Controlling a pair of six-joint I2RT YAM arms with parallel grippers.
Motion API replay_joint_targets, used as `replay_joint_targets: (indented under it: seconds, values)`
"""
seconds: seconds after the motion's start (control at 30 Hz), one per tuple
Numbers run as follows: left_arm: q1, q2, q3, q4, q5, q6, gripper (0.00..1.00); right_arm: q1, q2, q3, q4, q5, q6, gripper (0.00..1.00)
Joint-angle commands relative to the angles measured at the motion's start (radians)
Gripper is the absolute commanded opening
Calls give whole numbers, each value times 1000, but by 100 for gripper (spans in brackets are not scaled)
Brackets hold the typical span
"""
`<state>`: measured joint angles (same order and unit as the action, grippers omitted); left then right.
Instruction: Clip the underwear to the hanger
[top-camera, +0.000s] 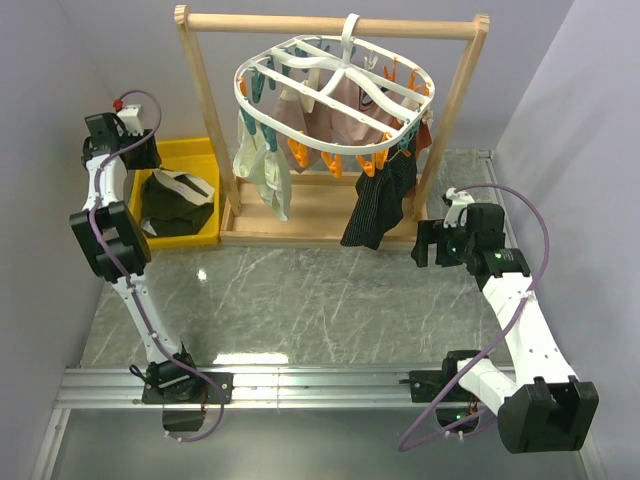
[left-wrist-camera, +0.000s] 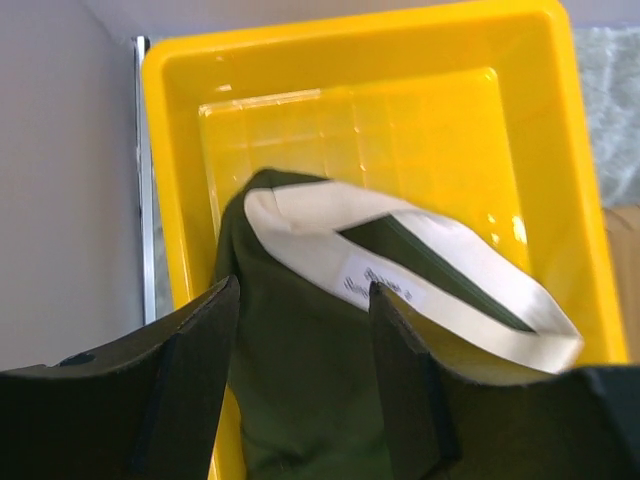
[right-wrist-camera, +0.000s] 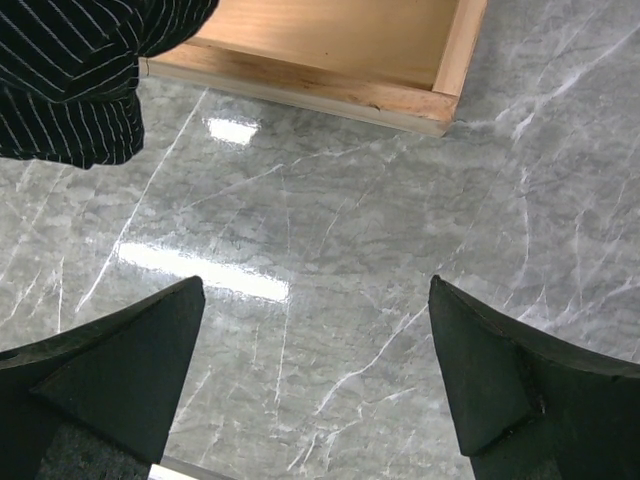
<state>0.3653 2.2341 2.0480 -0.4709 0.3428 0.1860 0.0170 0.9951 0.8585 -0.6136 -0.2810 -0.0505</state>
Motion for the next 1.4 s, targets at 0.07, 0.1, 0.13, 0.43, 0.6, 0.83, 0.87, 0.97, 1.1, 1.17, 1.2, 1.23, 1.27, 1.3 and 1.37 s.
replay_joint_targets:
  seconds: [0.07,0.1,0.13,0.43,0.6,0.83,0.87,0.97,1.1,1.17,1.2,1.23,1.27,1.3,1.37]
  values:
    - [3,71,77,123,12,-3,60,-6,19,20,26,8,-14,100]
    - [3,82,83,130,9,-6,61,-5,22,20,26,6,-14,100]
    - [4,96,92,132,4,-8,61,-6,23,19,28,8,-14,100]
    - [-6,188,110,169,-22,0,61,-6,45,25,25,16,-15,99]
    - [-25,213,94,199,-59,9,61,-6,53,27,23,22,-14,99]
    - [-40,257,138,207,-88,-34,50,-6,71,37,12,19,-15,96]
    - [-46,260,141,207,-90,-39,49,-6,71,39,14,19,-14,95]
    - [-49,257,146,199,-94,-39,39,-6,74,43,12,13,-17,93]
    - [-49,194,101,201,-70,-42,17,-6,68,53,5,2,-15,92]
    - [-49,104,49,183,-35,-48,0,-6,50,56,2,-3,-15,91]
    - [-49,104,32,176,-34,-48,0,-6,50,56,2,-3,-15,91]
    - [-48,44,12,170,-19,-49,0,-6,43,56,0,-6,-15,91]
    - [-46,12,-11,163,-7,-51,0,-6,30,56,-3,-10,-17,91]
    - [-43,-60,-62,152,7,-48,0,-5,21,53,-3,-14,-18,91]
    - [-39,-140,-119,144,42,-48,0,-6,-7,48,-3,-17,-25,90]
